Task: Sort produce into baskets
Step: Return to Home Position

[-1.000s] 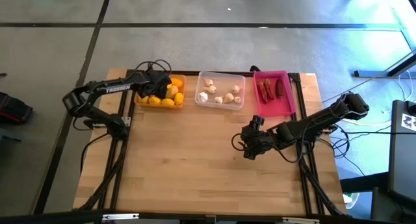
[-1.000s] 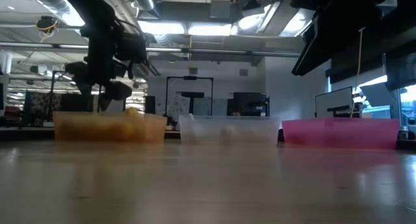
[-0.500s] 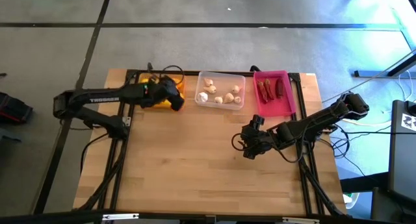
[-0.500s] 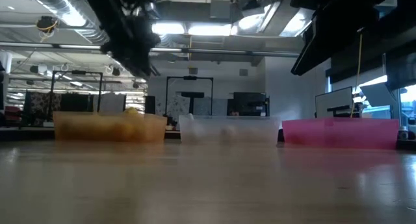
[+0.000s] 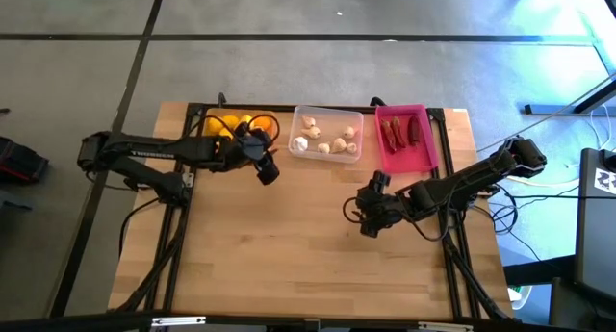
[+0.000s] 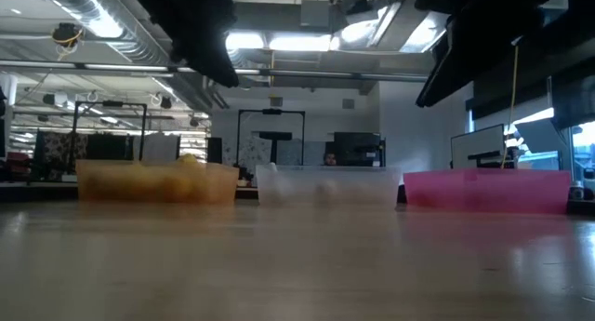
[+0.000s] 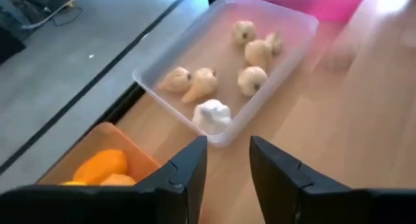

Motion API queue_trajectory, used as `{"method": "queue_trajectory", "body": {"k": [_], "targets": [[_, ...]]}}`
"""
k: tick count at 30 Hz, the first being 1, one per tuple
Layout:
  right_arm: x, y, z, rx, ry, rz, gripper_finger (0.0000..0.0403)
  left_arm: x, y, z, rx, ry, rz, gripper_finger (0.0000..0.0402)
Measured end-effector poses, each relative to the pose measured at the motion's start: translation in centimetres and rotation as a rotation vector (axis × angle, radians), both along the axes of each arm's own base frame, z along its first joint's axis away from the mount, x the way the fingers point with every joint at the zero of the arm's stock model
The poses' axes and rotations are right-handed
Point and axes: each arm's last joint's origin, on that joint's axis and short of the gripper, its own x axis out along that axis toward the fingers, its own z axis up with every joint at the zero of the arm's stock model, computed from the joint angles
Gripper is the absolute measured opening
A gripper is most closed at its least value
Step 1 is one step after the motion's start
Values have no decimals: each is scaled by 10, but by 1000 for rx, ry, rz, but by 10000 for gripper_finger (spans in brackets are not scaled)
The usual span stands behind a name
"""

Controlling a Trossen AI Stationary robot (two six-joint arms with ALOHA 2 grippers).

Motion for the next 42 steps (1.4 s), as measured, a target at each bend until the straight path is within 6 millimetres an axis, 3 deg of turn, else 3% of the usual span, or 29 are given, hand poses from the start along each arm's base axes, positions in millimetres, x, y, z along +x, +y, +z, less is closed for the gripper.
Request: {"method": "queue_trajectory", "body": {"k": [6, 11, 14, 16, 21, 28, 32, 42], "targets": [[1, 0, -1, 15, 36, 77, 238, 7, -16, -14, -25, -23, -281, 63], [2, -5, -1, -1, 72, 158, 123, 8, -25, -38, -78, -132, -535, 9], [-1, -11, 2, -34, 100, 193, 43, 5, -27, -50, -91, -213, -596, 5], [-6, -17, 4, -43, 116, 198, 12, 0, -28, -57, -87, -248, -611, 8], [-28, -29, 4, 16, 20, 222, 29, -15, -29, -65, -71, -325, -632, 3], [-68, -38, -4, 116, -253, 285, 3, -38, -29, -69, -40, -412, -637, 6], [-90, -43, -5, 152, -395, 308, 9, -51, -30, -70, -26, -459, -638, 2], [-134, -49, -20, 305, -702, 546, 4, -74, -30, -82, -34, -542, -623, 2]]}}
